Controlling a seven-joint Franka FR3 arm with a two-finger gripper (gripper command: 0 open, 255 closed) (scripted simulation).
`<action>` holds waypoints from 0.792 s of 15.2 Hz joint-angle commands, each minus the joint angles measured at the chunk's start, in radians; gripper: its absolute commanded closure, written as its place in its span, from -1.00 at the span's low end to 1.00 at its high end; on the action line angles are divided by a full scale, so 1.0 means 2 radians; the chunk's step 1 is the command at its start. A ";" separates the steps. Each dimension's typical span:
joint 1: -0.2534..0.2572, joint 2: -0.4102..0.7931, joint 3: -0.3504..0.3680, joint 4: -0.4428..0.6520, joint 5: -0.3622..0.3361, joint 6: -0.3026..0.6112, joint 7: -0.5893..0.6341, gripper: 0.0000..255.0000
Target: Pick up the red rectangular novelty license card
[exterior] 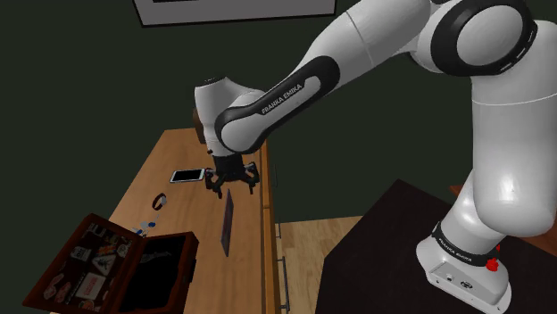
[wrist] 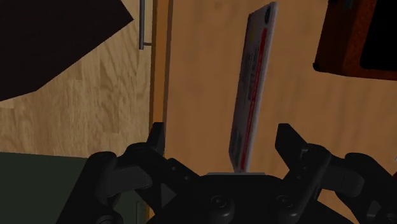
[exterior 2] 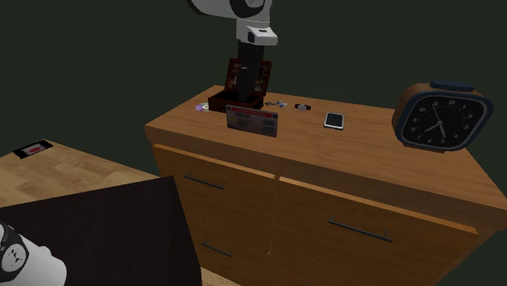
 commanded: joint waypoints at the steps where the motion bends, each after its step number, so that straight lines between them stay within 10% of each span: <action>1: 0.015 0.038 -0.008 0.039 -0.012 0.000 0.024 -1.00; 12: 0.039 0.112 -0.027 0.084 -0.033 0.028 0.050 -1.00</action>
